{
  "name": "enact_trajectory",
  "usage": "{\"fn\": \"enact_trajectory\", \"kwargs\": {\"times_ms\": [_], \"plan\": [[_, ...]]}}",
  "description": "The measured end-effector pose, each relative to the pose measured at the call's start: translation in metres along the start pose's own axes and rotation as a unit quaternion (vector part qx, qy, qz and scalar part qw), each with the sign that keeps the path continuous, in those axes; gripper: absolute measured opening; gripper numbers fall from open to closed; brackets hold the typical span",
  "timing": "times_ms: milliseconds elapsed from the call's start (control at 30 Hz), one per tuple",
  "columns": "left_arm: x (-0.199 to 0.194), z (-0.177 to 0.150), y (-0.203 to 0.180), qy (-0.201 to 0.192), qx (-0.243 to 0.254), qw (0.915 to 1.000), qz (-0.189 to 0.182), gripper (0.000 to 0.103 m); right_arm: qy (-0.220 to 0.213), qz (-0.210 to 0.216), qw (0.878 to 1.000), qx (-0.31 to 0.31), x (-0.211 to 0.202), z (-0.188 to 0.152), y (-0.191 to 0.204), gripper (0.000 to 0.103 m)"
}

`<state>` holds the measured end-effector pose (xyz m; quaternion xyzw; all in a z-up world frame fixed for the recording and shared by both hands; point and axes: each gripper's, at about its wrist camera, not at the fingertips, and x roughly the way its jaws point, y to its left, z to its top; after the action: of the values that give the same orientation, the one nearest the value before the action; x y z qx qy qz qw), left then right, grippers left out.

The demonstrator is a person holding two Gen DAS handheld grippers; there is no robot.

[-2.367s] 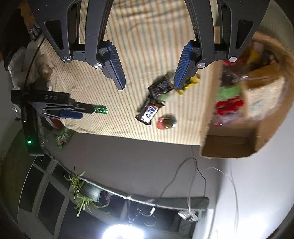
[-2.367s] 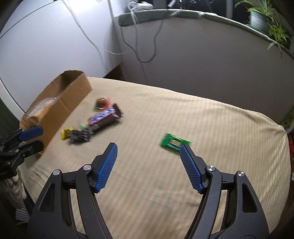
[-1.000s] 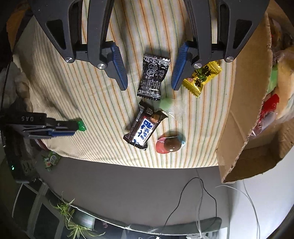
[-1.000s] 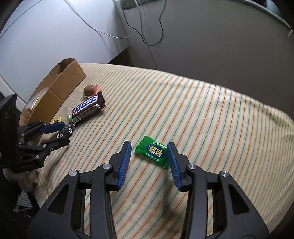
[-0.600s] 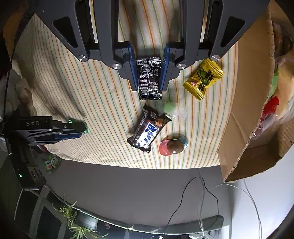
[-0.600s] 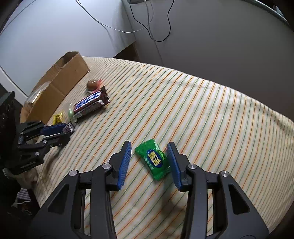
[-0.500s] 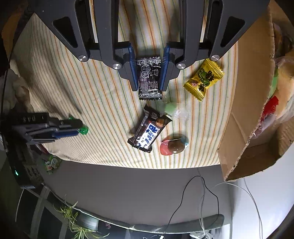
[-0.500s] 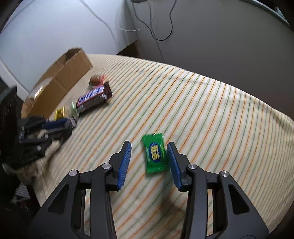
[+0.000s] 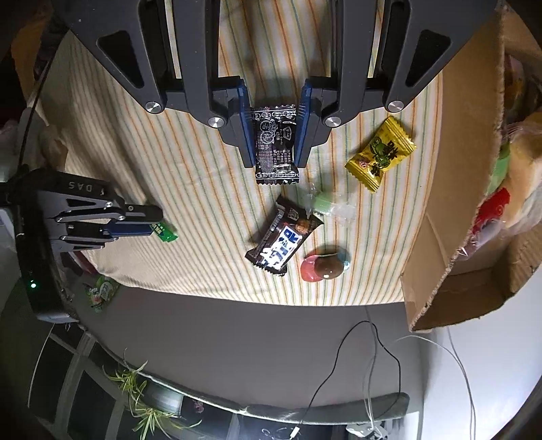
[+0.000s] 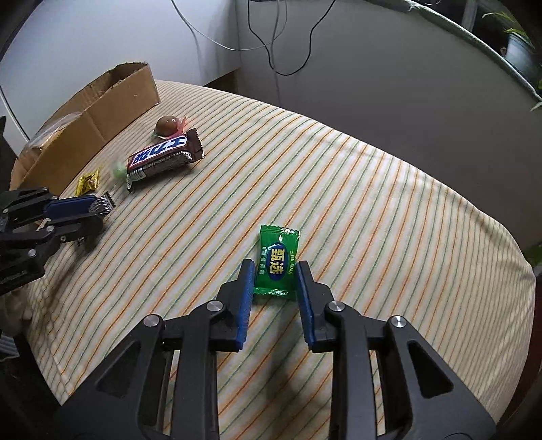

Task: Organize snacks
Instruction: 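Carry the black snack bag and green candy into the box and release both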

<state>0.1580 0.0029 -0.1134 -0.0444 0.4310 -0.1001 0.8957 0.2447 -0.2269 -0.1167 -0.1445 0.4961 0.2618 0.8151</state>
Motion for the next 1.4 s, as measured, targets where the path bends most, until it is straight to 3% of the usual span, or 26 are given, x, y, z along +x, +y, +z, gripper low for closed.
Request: {"fn": "enact_trajectory", "kwargs": {"times_ms": [333, 667, 1067, 1400], "plan": [[-0.038, 0.005, 0.007, -0.039, -0.009, 0.9992, -0.003, 0.021, -0.035, 0.008, 0.999, -0.004, -0.035, 0.007, 0.024, 0.026], [-0.080, 0.014, 0.045, -0.075, -0.025, 0.9966, 0.022, 0.021, -0.075, 0.037, 0.996, -0.035, -0.059, 0.051, 0.081, 0.026], [-0.102, 0.028, 0.109, -0.099, -0.052, 0.9917, 0.063, 0.021, -0.093, 0.081, 0.989, -0.076, -0.046, 0.108, 0.163, 0.026], [-0.100, 0.036, 0.140, -0.100, -0.069, 0.9896, 0.078, 0.021, -0.084, 0.100, 0.986, -0.099, -0.023, 0.139, 0.202, 0.026]]}}
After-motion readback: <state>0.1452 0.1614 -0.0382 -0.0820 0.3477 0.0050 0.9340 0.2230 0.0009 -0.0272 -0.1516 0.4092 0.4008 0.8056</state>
